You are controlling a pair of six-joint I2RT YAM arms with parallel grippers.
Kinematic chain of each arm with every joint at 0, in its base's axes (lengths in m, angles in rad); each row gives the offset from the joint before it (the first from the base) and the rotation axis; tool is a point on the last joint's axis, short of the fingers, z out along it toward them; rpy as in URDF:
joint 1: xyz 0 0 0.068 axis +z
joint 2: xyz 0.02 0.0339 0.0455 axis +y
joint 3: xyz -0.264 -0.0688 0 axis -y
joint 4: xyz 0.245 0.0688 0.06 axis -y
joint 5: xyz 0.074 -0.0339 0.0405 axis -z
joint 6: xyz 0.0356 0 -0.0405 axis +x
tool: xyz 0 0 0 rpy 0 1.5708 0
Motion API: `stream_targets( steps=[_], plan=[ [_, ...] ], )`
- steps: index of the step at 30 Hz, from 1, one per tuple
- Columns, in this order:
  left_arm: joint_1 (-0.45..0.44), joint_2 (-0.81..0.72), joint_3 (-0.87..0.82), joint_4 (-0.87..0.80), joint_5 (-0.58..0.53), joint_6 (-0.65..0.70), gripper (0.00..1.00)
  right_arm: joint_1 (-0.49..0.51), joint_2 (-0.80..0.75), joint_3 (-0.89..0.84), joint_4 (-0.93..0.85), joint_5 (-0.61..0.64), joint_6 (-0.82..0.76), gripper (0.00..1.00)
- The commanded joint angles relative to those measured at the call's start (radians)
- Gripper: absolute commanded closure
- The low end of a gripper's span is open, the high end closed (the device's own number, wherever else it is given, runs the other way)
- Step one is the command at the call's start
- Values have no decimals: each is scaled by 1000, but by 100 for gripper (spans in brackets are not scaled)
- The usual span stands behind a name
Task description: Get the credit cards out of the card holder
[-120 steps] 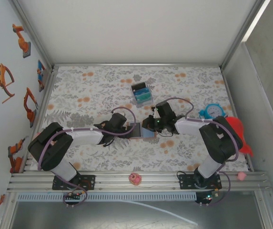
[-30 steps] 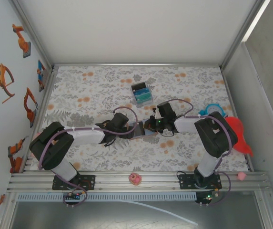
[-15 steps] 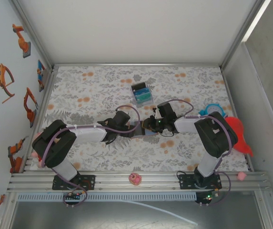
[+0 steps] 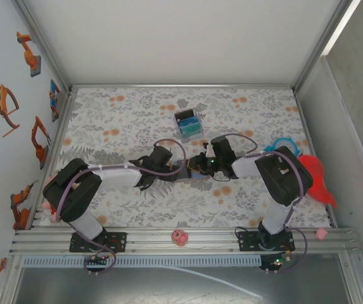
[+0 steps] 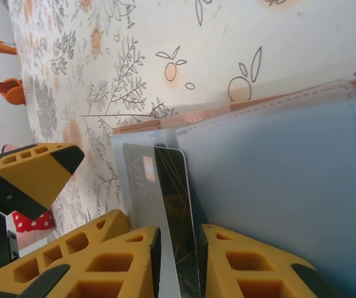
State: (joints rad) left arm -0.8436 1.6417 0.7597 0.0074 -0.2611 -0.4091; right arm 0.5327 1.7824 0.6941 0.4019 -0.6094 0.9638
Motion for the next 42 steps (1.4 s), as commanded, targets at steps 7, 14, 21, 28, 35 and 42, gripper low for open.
stream_targets(
  steps=[7,14,21,28,35,42],
  plan=[
    [5,38,6,-67,9,26,3,-4,9,-31,110,-48,31,83],
    [5,40,7,-65,14,21,3,-4,32,-30,123,-54,33,83],
    [5,40,7,-62,18,19,3,-4,38,-26,145,-71,37,84],
    [6,51,10,-49,39,6,3,-4,40,-25,150,-84,39,83],
    [6,52,16,-50,43,7,3,-2,42,-23,156,-92,40,83],
    [5,55,24,-51,46,8,3,1,49,-11,153,-100,40,91]
  ],
)
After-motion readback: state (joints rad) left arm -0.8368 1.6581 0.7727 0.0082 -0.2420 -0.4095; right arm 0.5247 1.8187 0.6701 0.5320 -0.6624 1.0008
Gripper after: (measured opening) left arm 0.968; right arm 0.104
